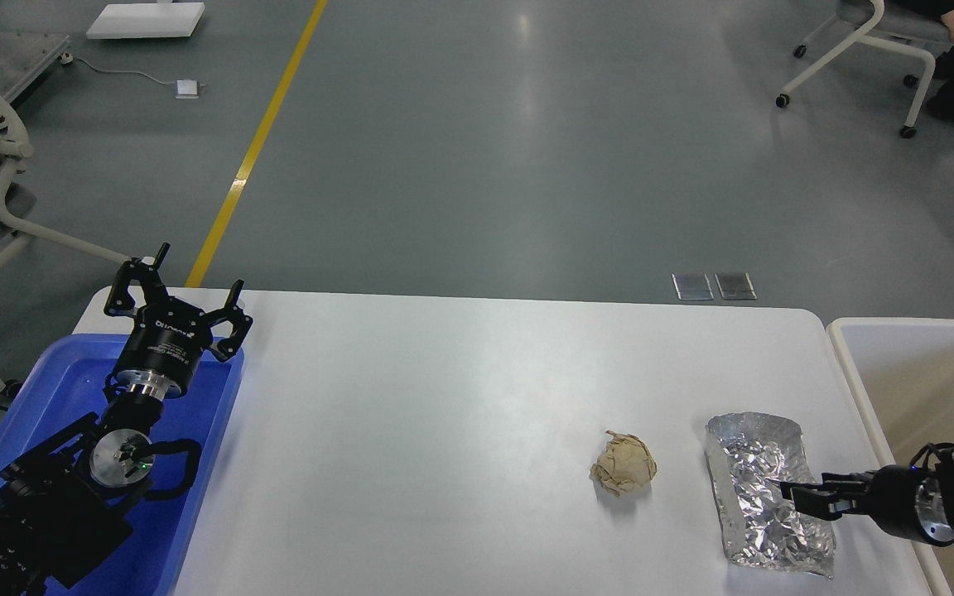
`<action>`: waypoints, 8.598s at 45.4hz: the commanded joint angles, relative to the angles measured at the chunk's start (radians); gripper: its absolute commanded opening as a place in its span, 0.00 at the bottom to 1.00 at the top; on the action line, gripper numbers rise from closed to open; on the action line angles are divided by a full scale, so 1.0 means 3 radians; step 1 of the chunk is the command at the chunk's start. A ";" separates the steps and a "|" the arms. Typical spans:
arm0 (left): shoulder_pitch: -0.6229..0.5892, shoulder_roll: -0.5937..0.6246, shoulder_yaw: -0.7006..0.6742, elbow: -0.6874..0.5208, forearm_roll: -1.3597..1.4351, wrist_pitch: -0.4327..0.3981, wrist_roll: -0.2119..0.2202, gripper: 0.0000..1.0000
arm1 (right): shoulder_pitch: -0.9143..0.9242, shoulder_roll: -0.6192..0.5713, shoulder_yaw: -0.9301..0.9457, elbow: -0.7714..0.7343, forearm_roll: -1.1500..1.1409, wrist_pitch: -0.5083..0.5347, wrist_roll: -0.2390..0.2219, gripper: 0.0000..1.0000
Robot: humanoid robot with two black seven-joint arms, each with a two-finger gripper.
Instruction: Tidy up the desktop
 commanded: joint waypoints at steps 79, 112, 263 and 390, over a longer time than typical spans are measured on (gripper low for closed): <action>0.0000 0.0000 0.0000 0.0000 0.0000 0.0000 0.0000 1.00 | 0.0002 0.0039 0.0022 -0.0063 0.0571 0.0101 0.0021 0.00; 0.0000 0.0000 0.0000 0.0000 0.0000 0.0000 0.0000 1.00 | 0.1546 -0.1147 0.0078 0.0576 0.1113 0.1266 0.0589 0.00; 0.0000 0.0000 0.0000 0.0000 0.0000 0.0000 0.0000 1.00 | -0.0806 0.0443 0.0886 -0.2236 0.3015 0.0914 -0.1344 0.00; 0.0000 0.0000 0.0000 0.0000 0.0000 0.0000 0.0000 1.00 | -0.0248 0.0208 0.4715 -0.0313 0.2954 0.0801 -0.0465 1.00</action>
